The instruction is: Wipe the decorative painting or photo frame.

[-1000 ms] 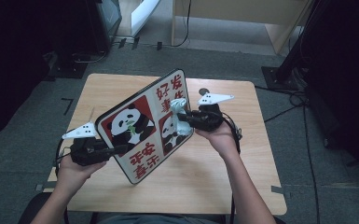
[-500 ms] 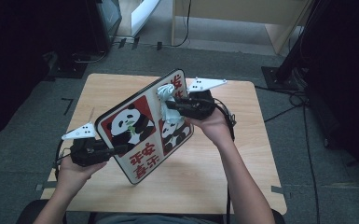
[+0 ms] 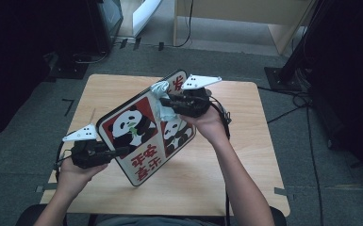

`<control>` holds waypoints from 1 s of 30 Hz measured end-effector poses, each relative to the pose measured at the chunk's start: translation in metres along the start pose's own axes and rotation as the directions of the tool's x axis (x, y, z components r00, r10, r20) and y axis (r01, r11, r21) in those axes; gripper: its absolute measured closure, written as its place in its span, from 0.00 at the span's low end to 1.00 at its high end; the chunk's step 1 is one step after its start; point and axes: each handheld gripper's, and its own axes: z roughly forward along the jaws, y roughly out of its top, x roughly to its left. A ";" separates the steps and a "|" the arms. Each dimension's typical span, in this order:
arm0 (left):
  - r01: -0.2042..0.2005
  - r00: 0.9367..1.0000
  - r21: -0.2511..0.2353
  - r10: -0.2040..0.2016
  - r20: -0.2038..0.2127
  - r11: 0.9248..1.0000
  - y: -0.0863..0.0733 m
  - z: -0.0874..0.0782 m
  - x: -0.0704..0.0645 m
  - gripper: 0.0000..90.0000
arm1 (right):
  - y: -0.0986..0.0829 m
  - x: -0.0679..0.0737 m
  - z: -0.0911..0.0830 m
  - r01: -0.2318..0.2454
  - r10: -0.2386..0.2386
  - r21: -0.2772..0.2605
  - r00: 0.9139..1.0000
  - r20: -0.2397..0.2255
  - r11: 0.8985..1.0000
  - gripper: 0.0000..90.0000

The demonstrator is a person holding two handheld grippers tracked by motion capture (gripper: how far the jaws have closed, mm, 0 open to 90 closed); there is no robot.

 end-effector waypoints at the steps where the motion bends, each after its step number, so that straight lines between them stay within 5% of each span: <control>1: -0.001 1.000 0.000 0.001 0.000 1.000 0.000 0.000 0.000 0.84 | -0.001 0.000 0.001 -0.003 0.003 0.000 1.000 0.000 1.000 0.87; 30: -0.001 1.000 -0.002 0.001 0.008 1.000 0.000 0.000 0.000 0.83 | -0.031 -0.001 0.006 -0.023 0.022 0.062 1.000 0.009 0.998 0.87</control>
